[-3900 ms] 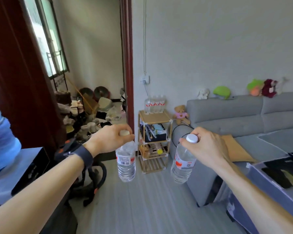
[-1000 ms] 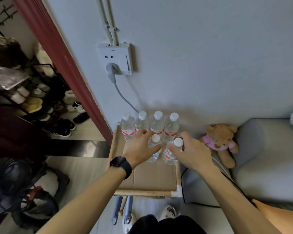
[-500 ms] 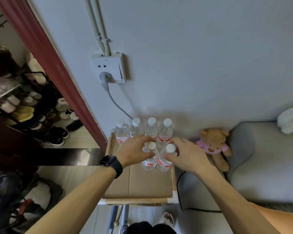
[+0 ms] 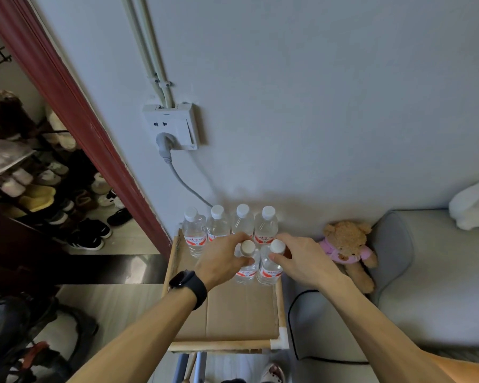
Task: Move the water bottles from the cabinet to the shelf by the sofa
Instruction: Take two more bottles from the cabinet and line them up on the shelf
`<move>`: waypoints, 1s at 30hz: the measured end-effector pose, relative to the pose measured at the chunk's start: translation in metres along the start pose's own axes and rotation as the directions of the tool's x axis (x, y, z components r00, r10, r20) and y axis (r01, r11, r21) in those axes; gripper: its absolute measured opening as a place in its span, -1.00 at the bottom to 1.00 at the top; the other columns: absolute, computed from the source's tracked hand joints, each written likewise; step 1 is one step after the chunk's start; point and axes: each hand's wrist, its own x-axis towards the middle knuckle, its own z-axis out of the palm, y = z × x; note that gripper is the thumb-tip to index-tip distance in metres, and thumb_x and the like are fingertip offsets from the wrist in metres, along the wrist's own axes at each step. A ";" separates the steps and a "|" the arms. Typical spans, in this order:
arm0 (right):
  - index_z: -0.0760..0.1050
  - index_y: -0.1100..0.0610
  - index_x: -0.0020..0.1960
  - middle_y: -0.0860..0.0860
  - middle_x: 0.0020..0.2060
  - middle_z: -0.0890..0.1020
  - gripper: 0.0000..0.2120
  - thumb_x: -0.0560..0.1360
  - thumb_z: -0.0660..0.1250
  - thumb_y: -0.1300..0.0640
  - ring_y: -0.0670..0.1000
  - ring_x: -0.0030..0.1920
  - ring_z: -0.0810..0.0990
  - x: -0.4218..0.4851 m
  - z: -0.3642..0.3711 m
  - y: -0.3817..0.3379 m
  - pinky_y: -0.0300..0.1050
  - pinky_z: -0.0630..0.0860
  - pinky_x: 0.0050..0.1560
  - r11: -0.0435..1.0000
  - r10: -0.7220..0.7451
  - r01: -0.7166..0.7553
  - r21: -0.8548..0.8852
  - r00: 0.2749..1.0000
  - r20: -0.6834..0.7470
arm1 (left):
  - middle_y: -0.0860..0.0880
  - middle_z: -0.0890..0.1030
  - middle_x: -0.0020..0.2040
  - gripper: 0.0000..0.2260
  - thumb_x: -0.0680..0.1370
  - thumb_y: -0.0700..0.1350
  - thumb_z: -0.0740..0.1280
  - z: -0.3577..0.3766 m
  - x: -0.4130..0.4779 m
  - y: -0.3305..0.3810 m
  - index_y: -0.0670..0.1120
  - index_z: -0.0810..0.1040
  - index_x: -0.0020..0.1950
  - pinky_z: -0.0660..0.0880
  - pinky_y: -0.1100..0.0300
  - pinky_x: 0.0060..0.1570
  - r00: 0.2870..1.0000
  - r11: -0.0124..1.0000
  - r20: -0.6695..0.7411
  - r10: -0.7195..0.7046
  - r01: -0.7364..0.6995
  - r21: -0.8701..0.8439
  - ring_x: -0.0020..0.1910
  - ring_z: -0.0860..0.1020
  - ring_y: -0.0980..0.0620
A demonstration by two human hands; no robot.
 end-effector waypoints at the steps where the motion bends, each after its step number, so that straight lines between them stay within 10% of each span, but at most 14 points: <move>1: 0.46 -0.07 0.24 -0.05 0.07 0.65 -0.71 0.55 0.26 -0.12 0.05 0.08 0.59 0.002 -0.001 0.003 -0.02 0.47 -0.02 1.000 0.003 -0.003 0.019 1.000 0.010 | 0.09 0.65 0.07 -0.69 0.48 0.01 0.47 0.000 0.001 -0.001 0.07 0.54 0.19 0.47 0.20 0.02 1.000 1.000 -0.003 -0.010 0.010 -0.018 0.08 0.57 0.07; 15: 0.31 -0.20 0.31 -0.08 0.17 0.54 -0.40 0.34 0.42 -0.26 0.00 0.16 0.53 0.005 0.017 0.010 -0.02 0.51 0.10 0.961 0.149 -0.163 0.223 0.986 0.080 | 0.11 0.60 0.12 -0.64 0.45 0.08 0.47 0.001 0.003 -0.009 0.11 0.51 0.22 0.53 0.12 0.06 0.999 0.997 -0.032 -0.036 0.034 -0.072 0.09 0.57 0.08; 30: 0.06 -0.15 0.51 0.04 0.23 0.59 -0.37 0.56 0.31 -0.12 0.09 0.13 0.60 -0.007 0.035 0.004 -0.12 0.43 0.03 0.899 0.188 -0.225 0.376 0.973 0.133 | 0.13 0.53 0.29 -0.40 0.47 0.06 0.46 0.032 0.002 -0.021 0.19 0.27 0.43 0.49 0.12 0.09 0.992 0.963 -0.025 -0.120 0.110 -0.247 0.11 0.58 0.01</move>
